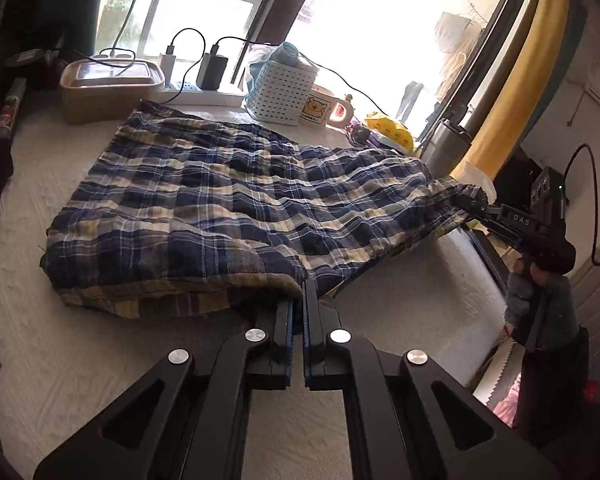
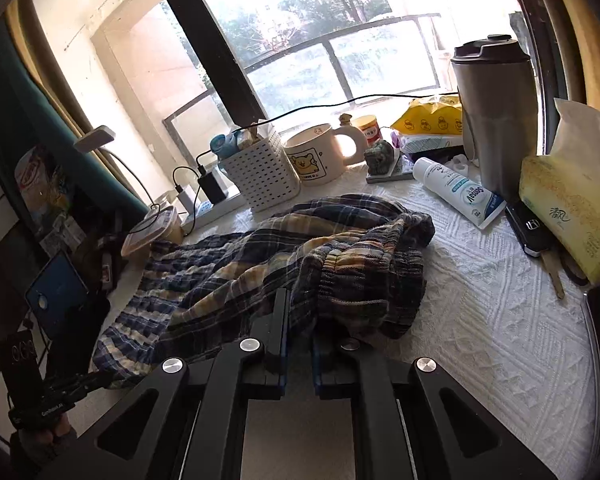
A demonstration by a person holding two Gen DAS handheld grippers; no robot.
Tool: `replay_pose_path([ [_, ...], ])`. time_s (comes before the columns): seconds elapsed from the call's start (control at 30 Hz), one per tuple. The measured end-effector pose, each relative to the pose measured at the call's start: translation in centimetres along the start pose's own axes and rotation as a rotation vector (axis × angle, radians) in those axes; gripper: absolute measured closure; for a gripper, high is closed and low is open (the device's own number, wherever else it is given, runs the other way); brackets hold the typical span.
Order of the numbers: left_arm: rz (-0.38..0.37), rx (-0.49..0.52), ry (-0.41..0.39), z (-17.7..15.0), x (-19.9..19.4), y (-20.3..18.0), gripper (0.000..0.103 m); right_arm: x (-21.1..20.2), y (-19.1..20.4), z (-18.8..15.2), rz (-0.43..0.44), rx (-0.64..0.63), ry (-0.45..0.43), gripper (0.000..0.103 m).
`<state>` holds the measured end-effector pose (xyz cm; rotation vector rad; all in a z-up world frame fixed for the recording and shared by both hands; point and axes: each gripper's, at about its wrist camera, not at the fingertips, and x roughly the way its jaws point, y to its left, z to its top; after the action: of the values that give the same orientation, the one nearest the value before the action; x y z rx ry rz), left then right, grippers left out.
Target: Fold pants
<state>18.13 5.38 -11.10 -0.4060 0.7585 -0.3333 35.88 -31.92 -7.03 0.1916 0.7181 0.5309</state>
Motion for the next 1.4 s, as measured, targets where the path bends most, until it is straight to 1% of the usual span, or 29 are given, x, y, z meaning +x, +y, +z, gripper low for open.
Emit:
replay_pose_path([
  [0.1, -0.029, 0.007, 0.037, -0.8, -0.3, -0.7, 0.101, -1.3, 0.1, -1.4, -0.023, -0.032, 0.027, 0.094],
  [0.2, -0.026, 0.046, 0.101, -2.1, 0.3, -1.9, 0.101, -2.7, -0.2, -3.0, -0.056, -0.054, 0.054, 0.094],
  [0.3, -0.011, 0.065, 0.164, -3.4, 1.1, -2.1, 0.099, -3.2, -1.3, -4.9, -0.1, -0.066, 0.087, 0.094],
  [0.4, 0.022, 0.062, 0.183, -3.4, 0.8, -1.1, 0.099, -2.1, -2.9, -7.1, -0.167, -0.065, 0.181, 0.094],
  [0.43, 0.039, 0.065, 0.176, -3.1, 0.4, -0.6, 0.099, -2.1, -3.2, -7.5, -0.167, -0.058, 0.188, 0.094],
  [0.47, 0.064, 0.069, 0.161, -2.5, 0.0, -0.1, 0.099, -2.3, -3.4, -7.7, -0.162, -0.056, 0.183, 0.087],
  [0.5, 0.092, 0.071, 0.138, -1.8, -0.8, 0.6, 0.099, -2.7, -3.4, -7.7, -0.178, -0.065, 0.172, 0.081],
  [0.53, 0.11, 0.071, 0.12, -1.3, -1.3, 1.1, 0.099, -3.3, -3.3, -7.5, -0.193, -0.076, 0.158, 0.07],
  [0.57, 0.128, 0.076, 0.094, -0.7, -2.0, 1.7, 0.099, -4.1, -3.2, -7.2, -0.208, -0.085, 0.137, 0.054],
  [0.6, 0.155, 0.09, 0.063, 0.2, -2.7, 2.2, 0.099, -5.0, -3.2, -6.8, -0.231, -0.092, 0.111, 0.043],
  [0.63, 0.179, 0.106, 0.042, 0.7, -3.1, 2.5, 0.099, -6.0, -3.2, -6.4, -0.252, -0.096, 0.079, 0.024],
  [0.67, 0.206, 0.127, 0.02, 1.6, -3.4, 3.0, 0.099, -7.0, -3.2, -6.0, -0.269, -0.096, 0.048, 0.017],
  [0.73, 0.224, 0.16, -0.003, 3.2, -3.2, 4.2, 0.098, -8.5, -3.0, -5.0, -0.284, -0.108, 0.004, 0.017],
  [0.8, 0.24, 0.183, -0.007, 4.6, -2.3, 5.0, 0.097, -9.0, -1.8, -3.5, -0.261, -0.17, -0.028, 0.017],
  [0.87, 0.249, 0.204, 0.007, 5.8, -0.9, 5.5, 0.096, -7.8, 0.1, -1.8, -0.224, -0.254, -0.035, 0.018],
  [0.9, 0.254, 0.207, 0.013, 6.3, -0.2, 5.7, 0.096, -6.7, 1.1, -1.2, -0.196, -0.3, -0.018, 0.021],
  [0.93, 0.248, 0.214, 0.017, 6.8, 0.4, 5.9, 0.096, -5.2, 2.2, -0.5, -0.174, -0.339, 0.013, 0.032],
  [0.97, 0.243, 0.219, 0.022, 7.0, 0.8, 6.1, 0.096, -3.5, 3.0, 0.1, -0.161, -0.371, 0.052, 0.041],
  [1.0, 0.244, 0.219, 0.024, 7.3, 1.2, 6.4, 0.096, -1.7, 3.7, 0.5, -0.148, -0.398, 0.092, 0.043],
  [1.07, 0.243, 0.209, 0.03, 7.4, 1.6, 7.1, 0.096, 2.0, 4.5, 1.1, -0.122, -0.429, 0.177, 0.053],
  [1.17, 0.248, 0.186, 0.035, 7.3, 2.0, 8.1, 0.095, 7.5, 4.3, 0.9, -0.103, -0.411, 0.327, 0.054],
  [1.27, 0.25, 0.166, 0.037, 7.1, 1.9, 9.2, 0.093, 11.8, 4.0, -0.4, -0.136, -0.384, 0.468, 0.054],
  [1.37, 0.268, 0.153, 0.036, 7.2, 1.7, 10.1, 0.088, 12.7, 4.8, -0.5, -0.168, -0.379, 0.49, 0.047],
  [1.4, 0.266, 0.152, 0.03, 7.3, 1.6, 10.3, 0.087, 12.6, 5.1, -0.3, -0.181, -0.374, 0.497, 0.047],
])
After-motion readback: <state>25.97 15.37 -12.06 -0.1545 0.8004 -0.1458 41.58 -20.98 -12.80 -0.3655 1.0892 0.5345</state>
